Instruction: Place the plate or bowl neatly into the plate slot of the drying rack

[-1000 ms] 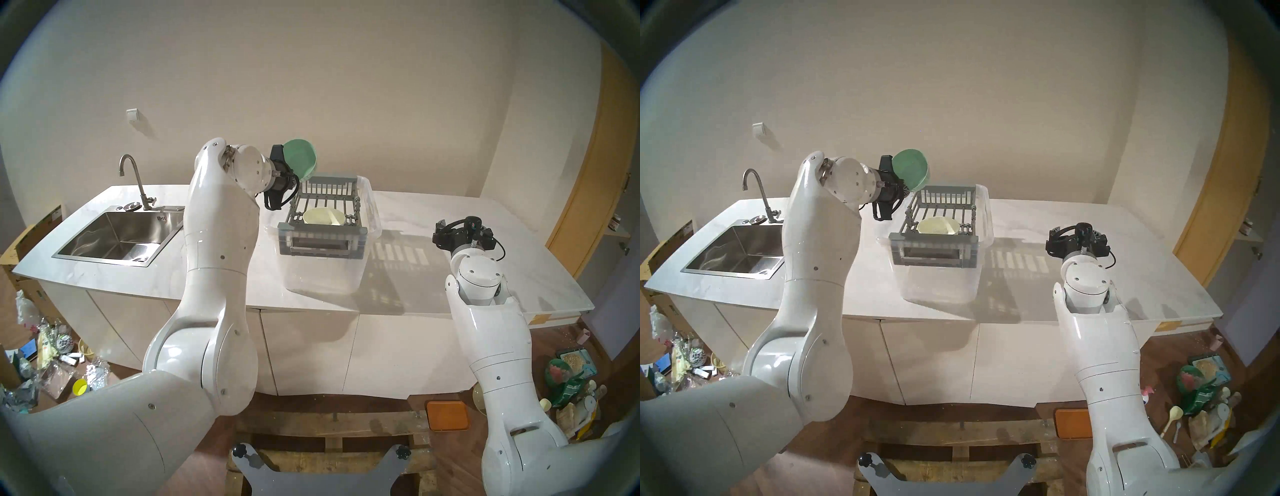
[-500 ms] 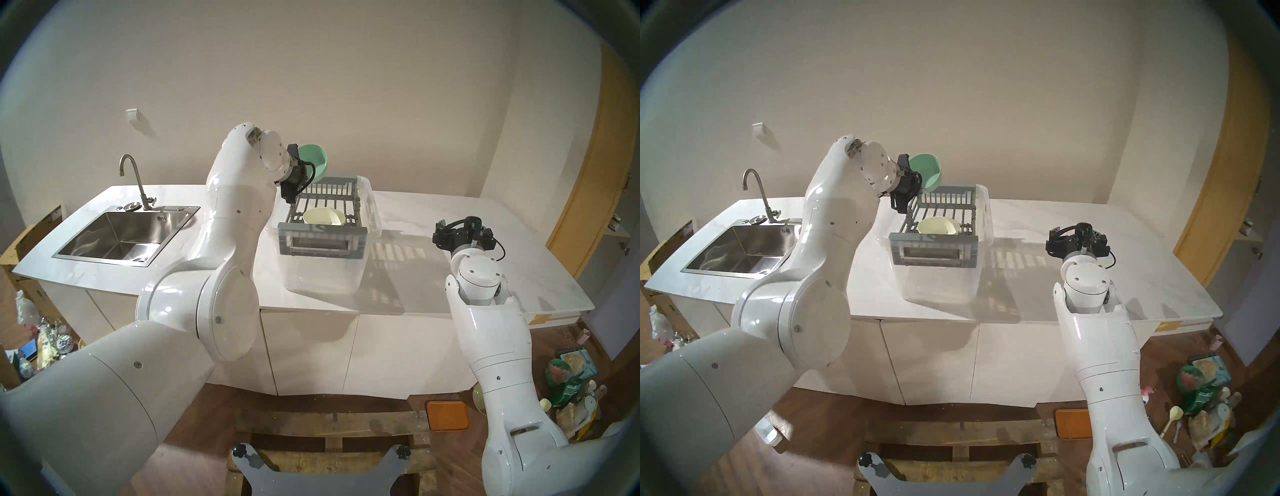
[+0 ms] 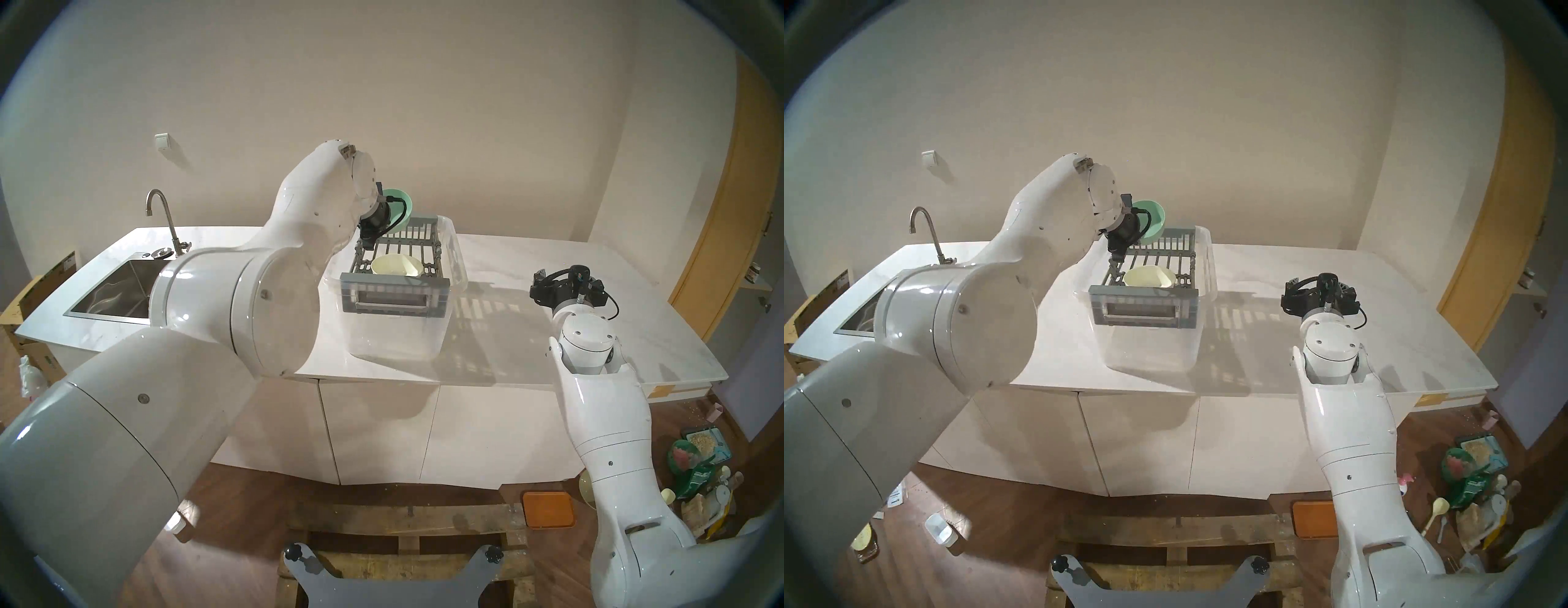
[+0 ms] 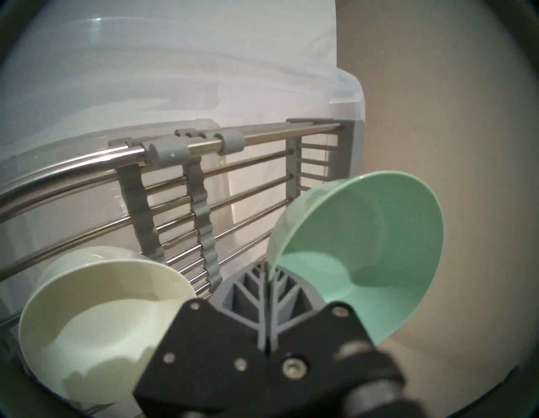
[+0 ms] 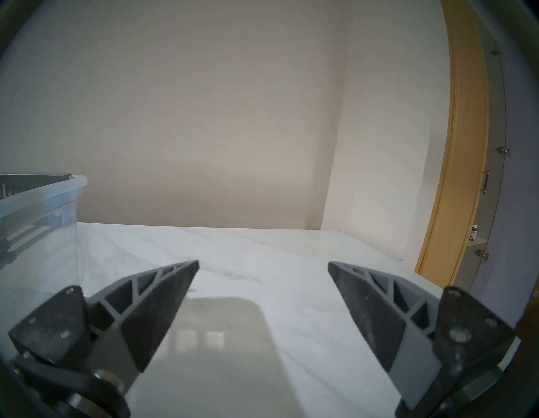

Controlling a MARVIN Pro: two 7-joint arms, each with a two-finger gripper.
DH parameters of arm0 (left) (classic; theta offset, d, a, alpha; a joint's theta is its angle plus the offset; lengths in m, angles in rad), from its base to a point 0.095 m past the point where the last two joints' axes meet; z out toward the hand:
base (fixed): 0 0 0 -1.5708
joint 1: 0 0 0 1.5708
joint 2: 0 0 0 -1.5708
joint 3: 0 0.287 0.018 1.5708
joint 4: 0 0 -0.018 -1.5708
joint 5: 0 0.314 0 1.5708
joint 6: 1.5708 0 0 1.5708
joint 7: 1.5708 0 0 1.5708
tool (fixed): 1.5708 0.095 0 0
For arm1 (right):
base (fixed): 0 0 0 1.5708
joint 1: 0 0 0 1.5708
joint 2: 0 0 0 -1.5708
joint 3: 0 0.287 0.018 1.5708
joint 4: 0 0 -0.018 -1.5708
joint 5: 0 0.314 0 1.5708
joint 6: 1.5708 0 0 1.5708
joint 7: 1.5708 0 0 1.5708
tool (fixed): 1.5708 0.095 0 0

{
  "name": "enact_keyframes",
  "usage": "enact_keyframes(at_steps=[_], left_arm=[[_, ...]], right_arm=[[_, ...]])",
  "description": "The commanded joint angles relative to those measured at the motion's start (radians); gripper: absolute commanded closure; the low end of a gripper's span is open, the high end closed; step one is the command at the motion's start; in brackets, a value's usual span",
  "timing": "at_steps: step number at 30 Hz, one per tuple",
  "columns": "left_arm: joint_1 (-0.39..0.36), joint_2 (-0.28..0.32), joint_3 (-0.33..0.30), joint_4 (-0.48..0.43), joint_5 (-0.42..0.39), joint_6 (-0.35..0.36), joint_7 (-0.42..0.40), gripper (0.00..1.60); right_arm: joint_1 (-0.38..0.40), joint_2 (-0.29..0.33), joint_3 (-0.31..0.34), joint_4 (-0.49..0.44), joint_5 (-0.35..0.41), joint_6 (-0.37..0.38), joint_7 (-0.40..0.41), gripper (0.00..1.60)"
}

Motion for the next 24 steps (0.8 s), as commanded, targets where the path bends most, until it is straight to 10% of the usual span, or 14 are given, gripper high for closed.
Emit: enact_keyframes(at_steps=[1,24], left_arm=[[-0.08,-0.017,0.009,0.008,0.011,-0.034,-0.085,1.6],[-0.093,-0.041,0.031,0.136,0.029,-0.092,-0.204,1.6]], right_arm=[[0.021,0.001,0.001,-0.025,-0.002,-0.013,-0.002,0.0],[0.022,0.001,0.001,-0.023,-0.002,-0.011,0.0,0.0]])
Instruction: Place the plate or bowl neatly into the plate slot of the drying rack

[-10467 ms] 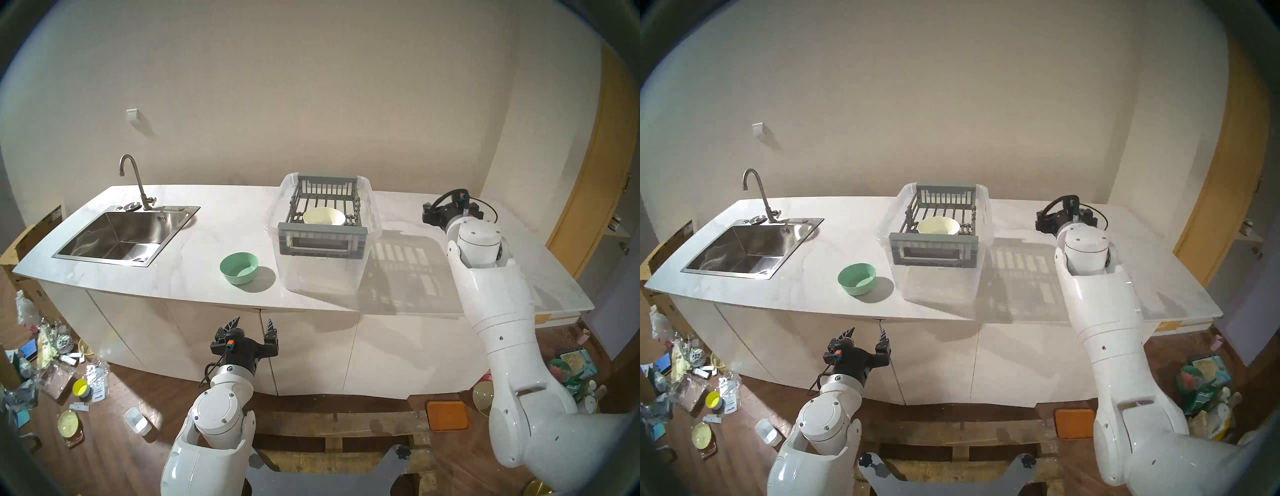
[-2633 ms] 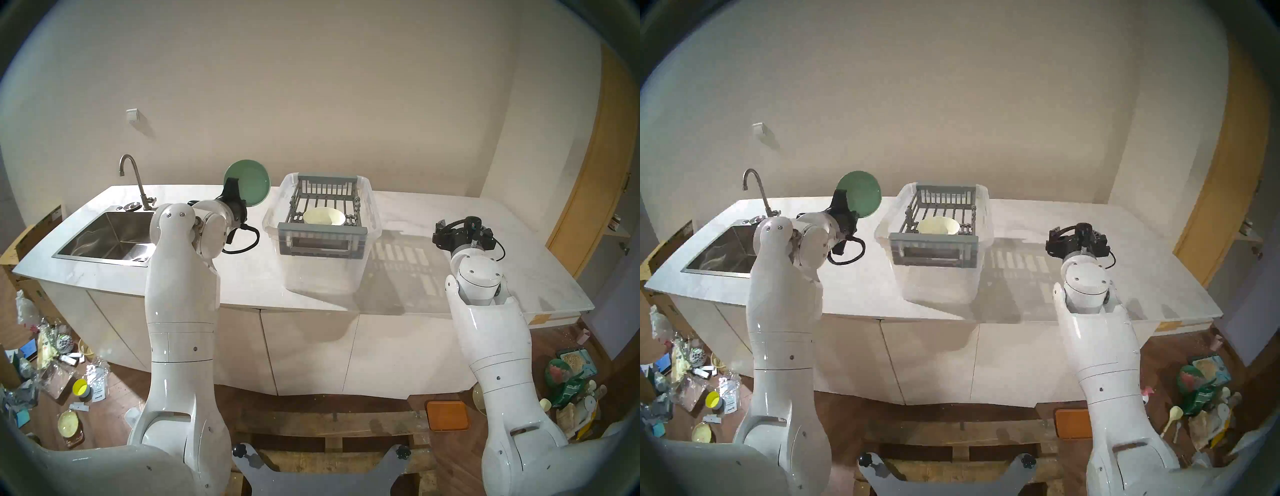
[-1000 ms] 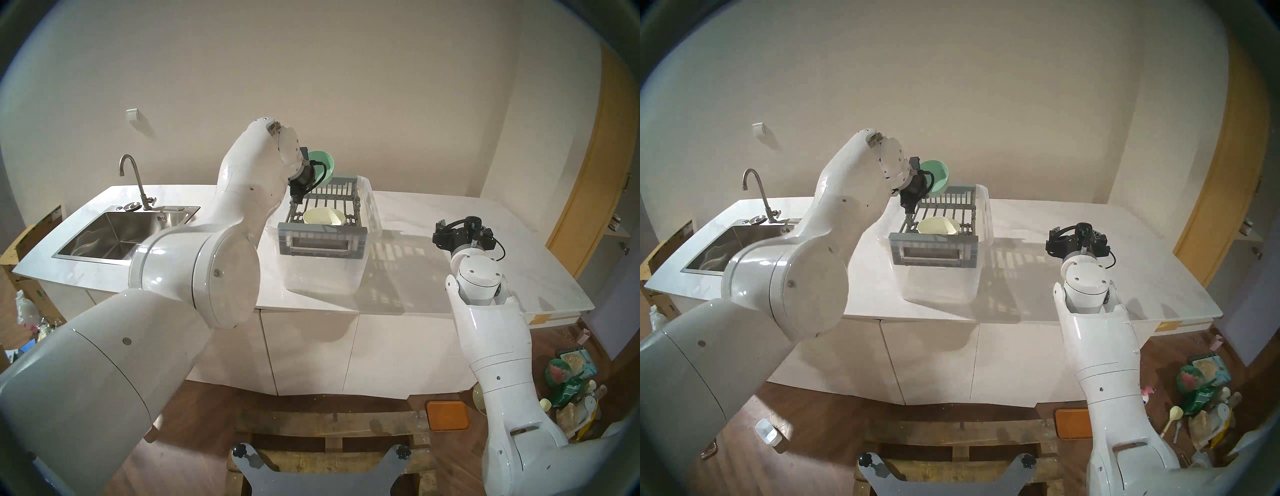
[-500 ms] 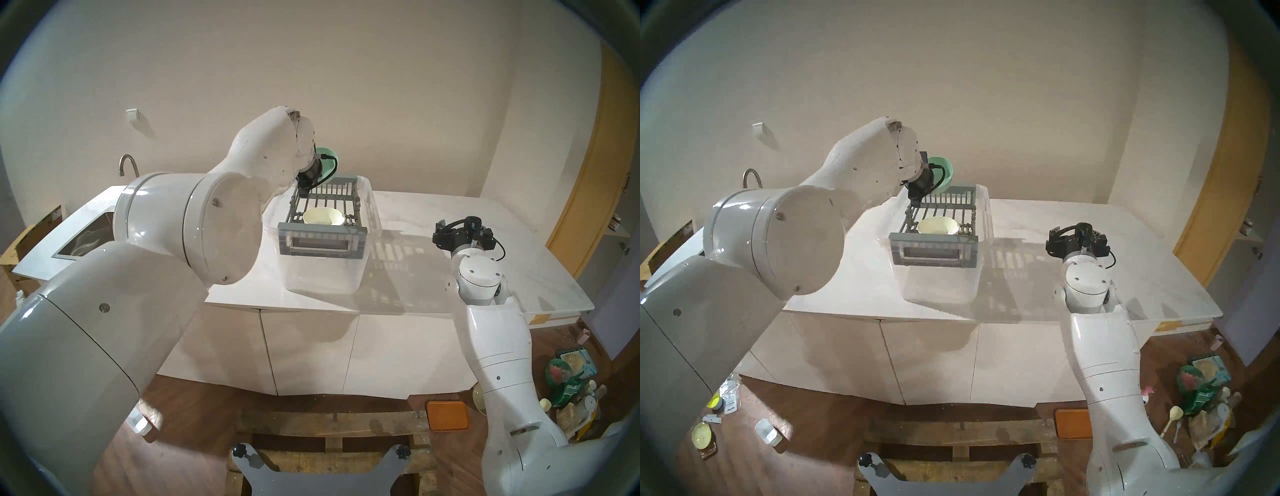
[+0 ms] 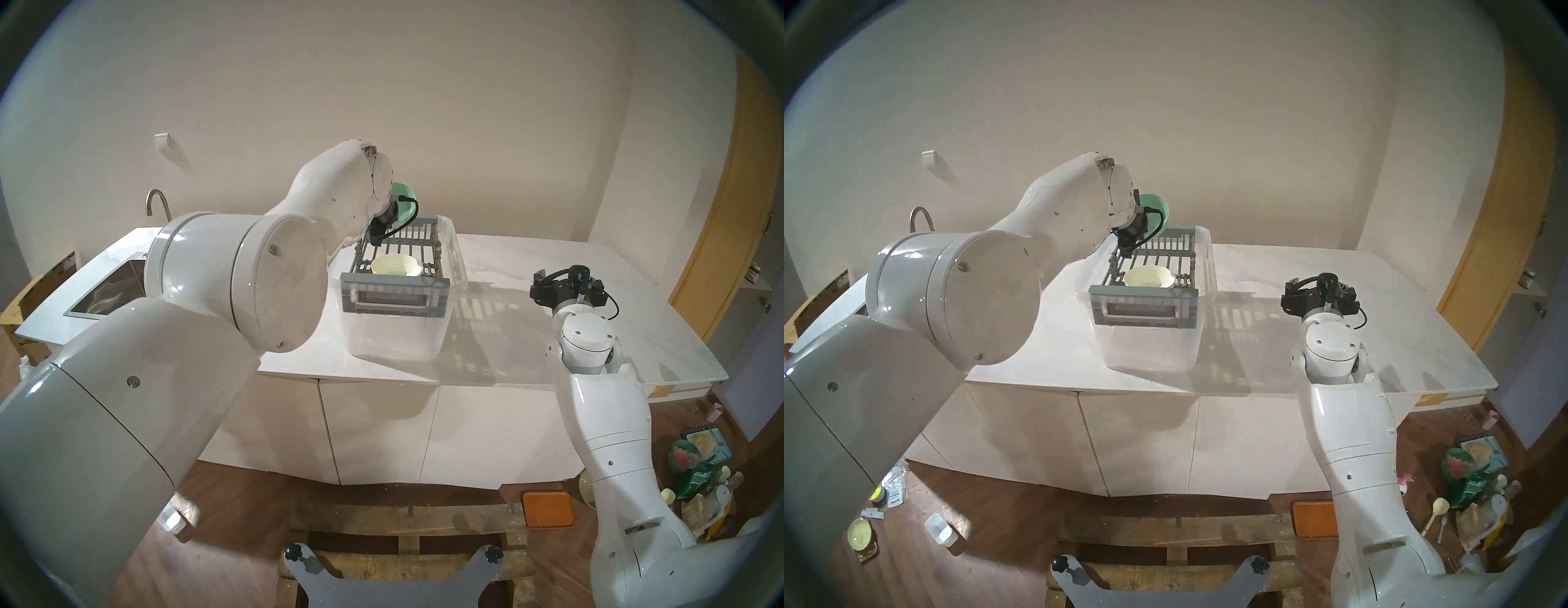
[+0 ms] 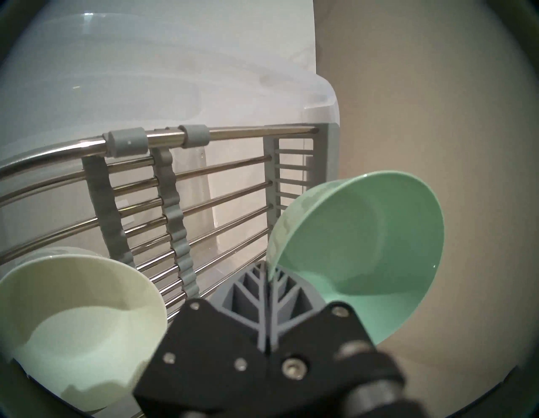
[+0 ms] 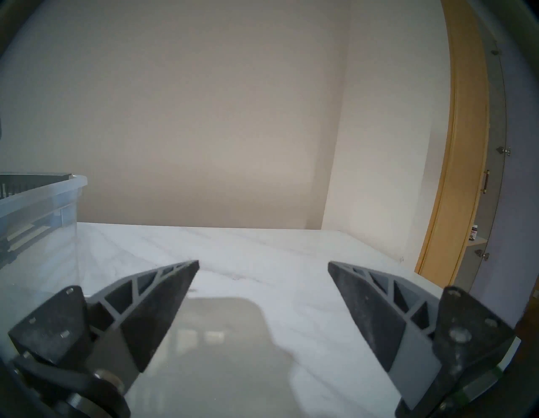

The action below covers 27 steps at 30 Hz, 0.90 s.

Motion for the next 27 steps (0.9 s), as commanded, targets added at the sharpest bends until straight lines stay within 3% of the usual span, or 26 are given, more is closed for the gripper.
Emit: enact_keyframes(at_steps=[1,19,20,21,27], left_arm=[[-0.027,-0.01,0.0,-0.017,0.0,-0.009,-0.043,1.6],[-0.01,-0.024,0.016,-0.005,0.008,-0.013,-0.064,1.6],[-0.01,-0.024,0.019,-0.005,0.011,-0.015,-0.064,1.07],[-0.01,-0.024,0.023,-0.006,0.013,-0.014,-0.067,0.0],[-0.014,-0.024,0.044,-0.009,0.033,-0.016,-0.079,0.0]], right_arm=[[0.021,0.001,0.001,-0.024,-0.002,-0.011,-0.001,0.0],[0.021,0.002,0.001,-0.022,-0.002,-0.01,0.0,0.0],[0.021,0.002,0.001,-0.022,-0.002,-0.01,0.0,0.0],[0.021,0.002,0.001,-0.022,-0.002,-0.01,0.0,0.0],[0.021,0.002,0.001,-0.022,-0.001,-0.01,0.0,0.0]])
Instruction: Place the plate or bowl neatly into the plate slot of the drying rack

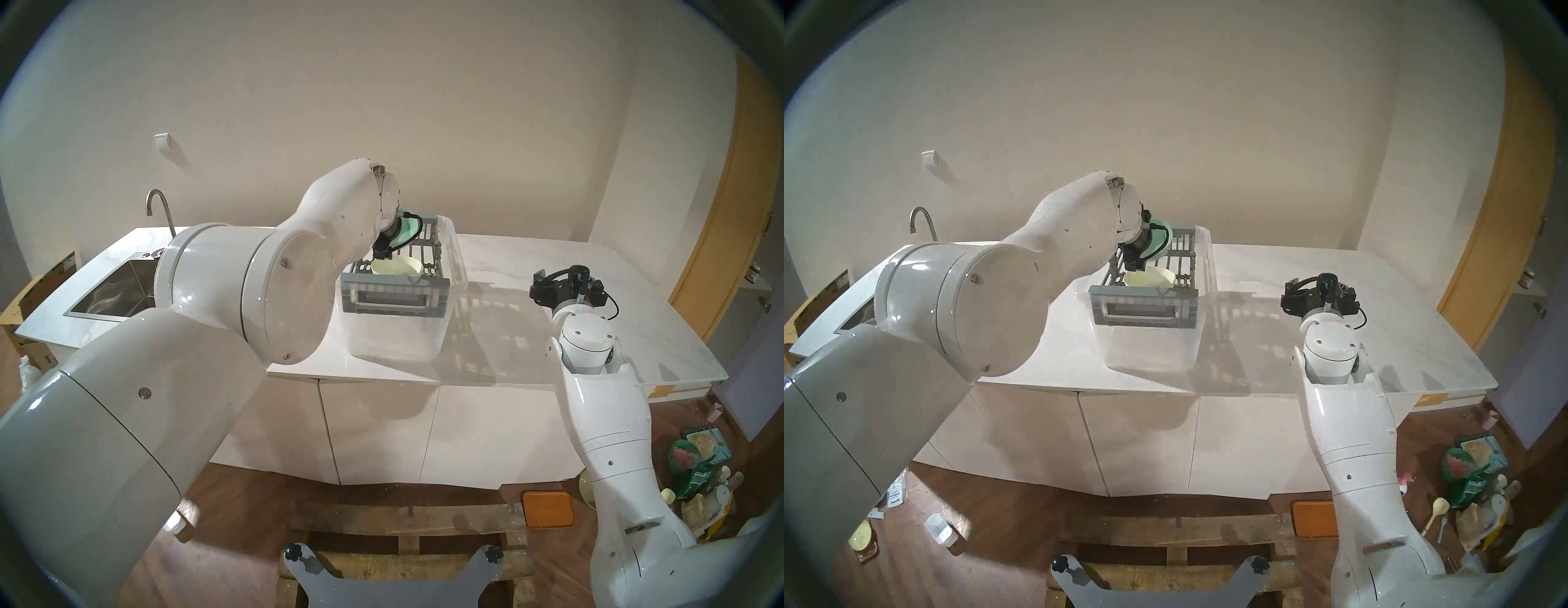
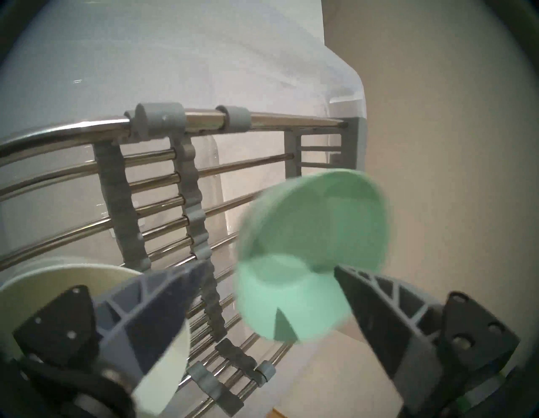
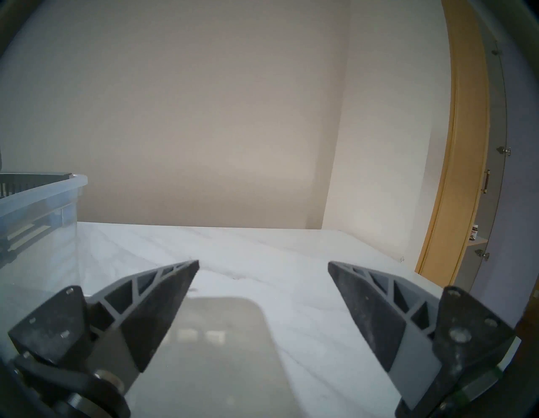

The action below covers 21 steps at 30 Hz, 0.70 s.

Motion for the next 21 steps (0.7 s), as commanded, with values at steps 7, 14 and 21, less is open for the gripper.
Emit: enact_keyframes(at_steps=[7,14,21], left_arm=[[-0.057,-0.004,0.109,-0.035,0.082,0.009,-0.057,0.0],[-0.088,-0.011,0.3,-0.059,0.251,0.009,-0.101,0.0],[-0.085,-0.014,0.45,-0.07,0.555,-0.093,-0.108,0.0]], right_arm=[[0.021,0.002,0.001,-0.024,-0.002,-0.011,-0.001,0.0],[0.021,0.001,0.001,-0.024,-0.002,-0.011,-0.001,0.0],[0.021,0.001,0.002,-0.024,-0.002,-0.011,-0.001,0.0]])
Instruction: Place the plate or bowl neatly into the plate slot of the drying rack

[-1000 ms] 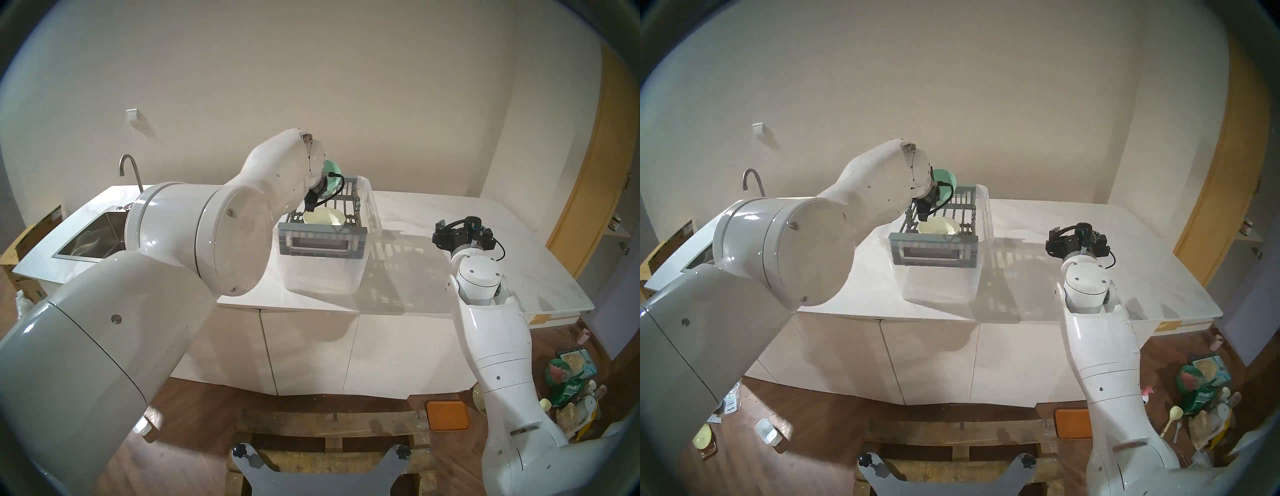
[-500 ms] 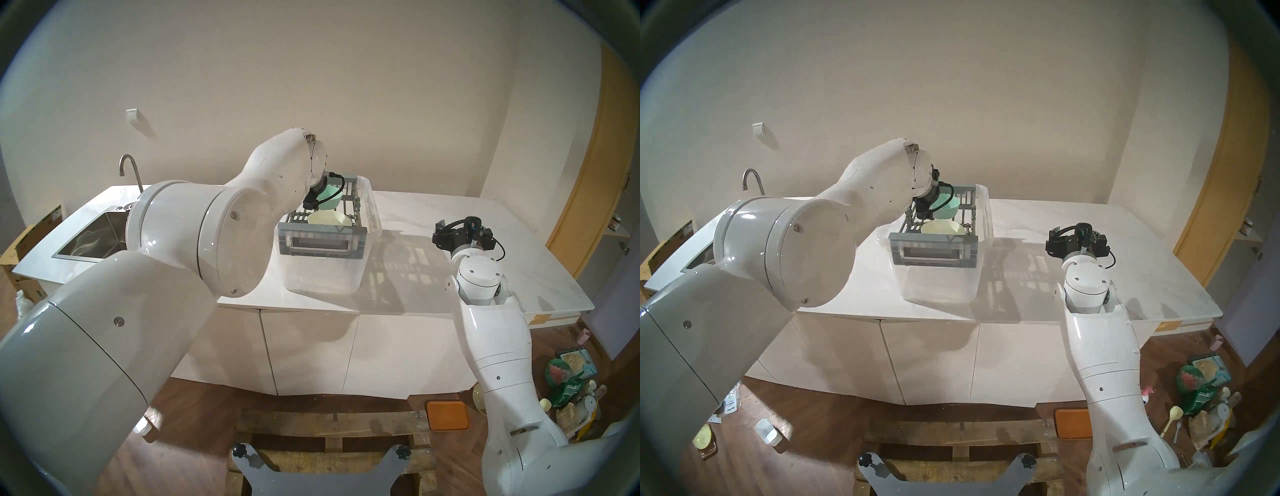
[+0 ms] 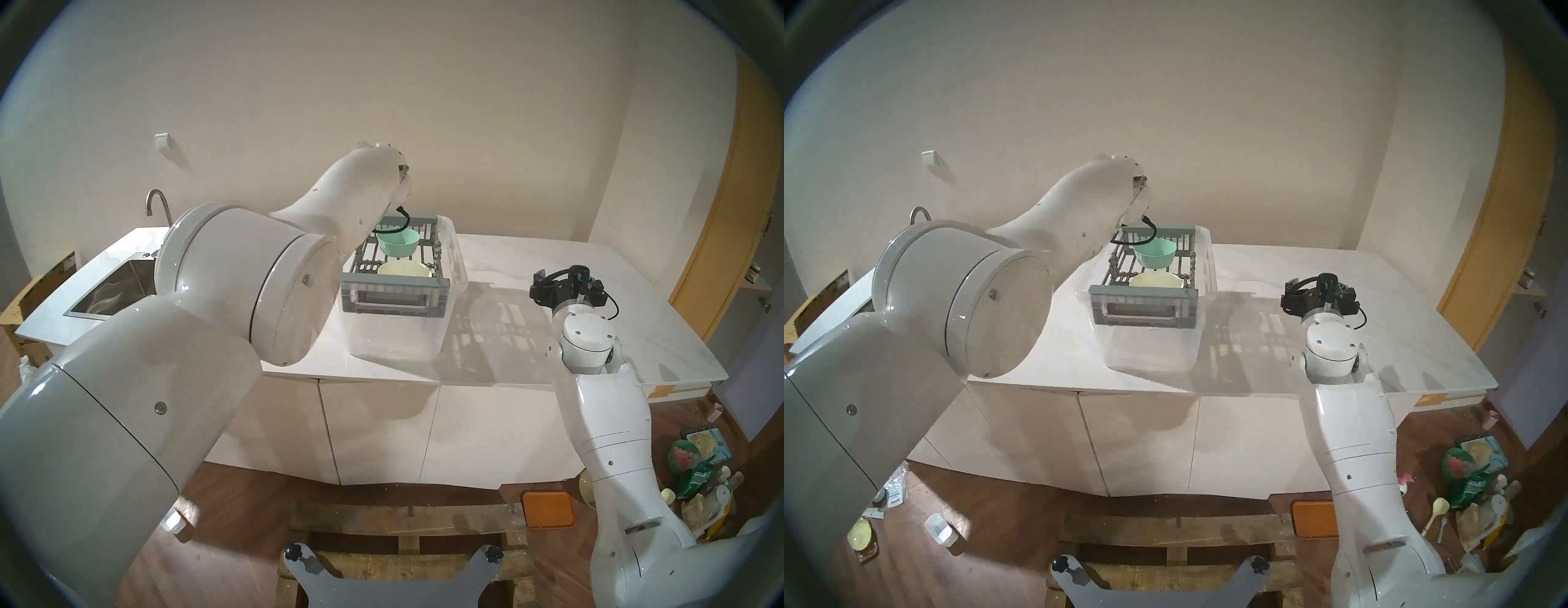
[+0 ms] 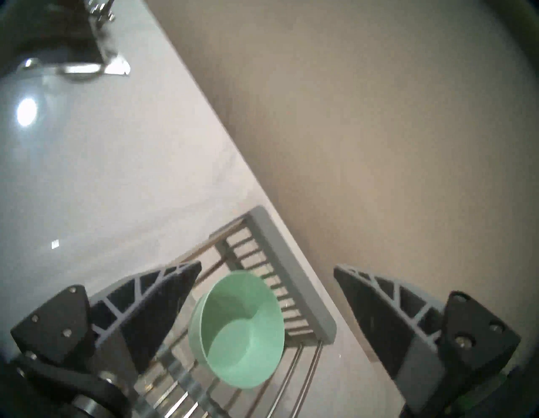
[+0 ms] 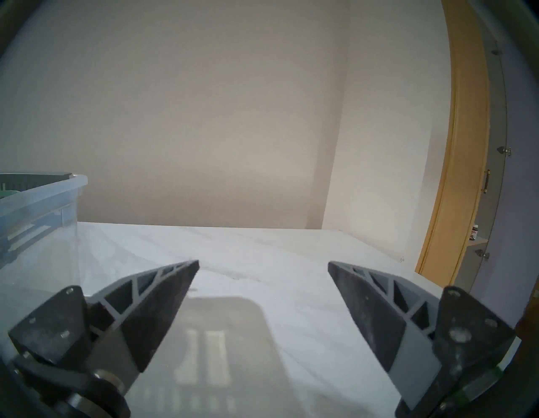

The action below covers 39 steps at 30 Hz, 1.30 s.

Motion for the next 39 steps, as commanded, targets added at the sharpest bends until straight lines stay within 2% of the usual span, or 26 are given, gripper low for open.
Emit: enact_keyframes(at_steps=[1,3,5,9,17,23,30,39], left_arm=[[-0.038,-0.003,0.149,-0.033,0.182,-0.058,-0.039,0.0],[-0.02,0.007,0.176,-0.017,0.248,-0.088,-0.023,0.0],[0.004,0.025,0.206,-0.003,0.281,-0.107,-0.001,0.0],[0.064,0.058,0.245,0.035,0.373,-0.092,0.03,0.0],[0.197,0.109,0.339,0.078,0.574,-0.113,0.084,0.0],[0.195,0.132,0.422,0.062,0.703,-0.126,0.128,0.0],[0.181,0.139,0.498,0.046,0.779,-0.157,0.165,0.0],[0.15,0.154,0.509,0.019,0.781,-0.218,0.22,0.0]], right_arm=[[0.021,0.001,0.001,-0.023,-0.002,-0.01,-0.001,0.0],[0.021,0.002,0.001,-0.022,-0.001,-0.009,-0.001,0.0],[0.021,0.002,0.001,-0.021,-0.001,-0.009,-0.001,0.0],[0.02,0.002,0.001,-0.017,-0.001,-0.007,0.0,0.0],[0.02,0.002,0.001,-0.009,-0.001,-0.006,0.002,0.0],[0.021,0.002,0.001,-0.004,-0.001,-0.007,0.002,0.0],[0.022,0.002,0.001,0.0,-0.001,-0.007,0.003,0.0],[0.023,0.002,0.001,0.004,-0.001,-0.007,0.004,0.0]])
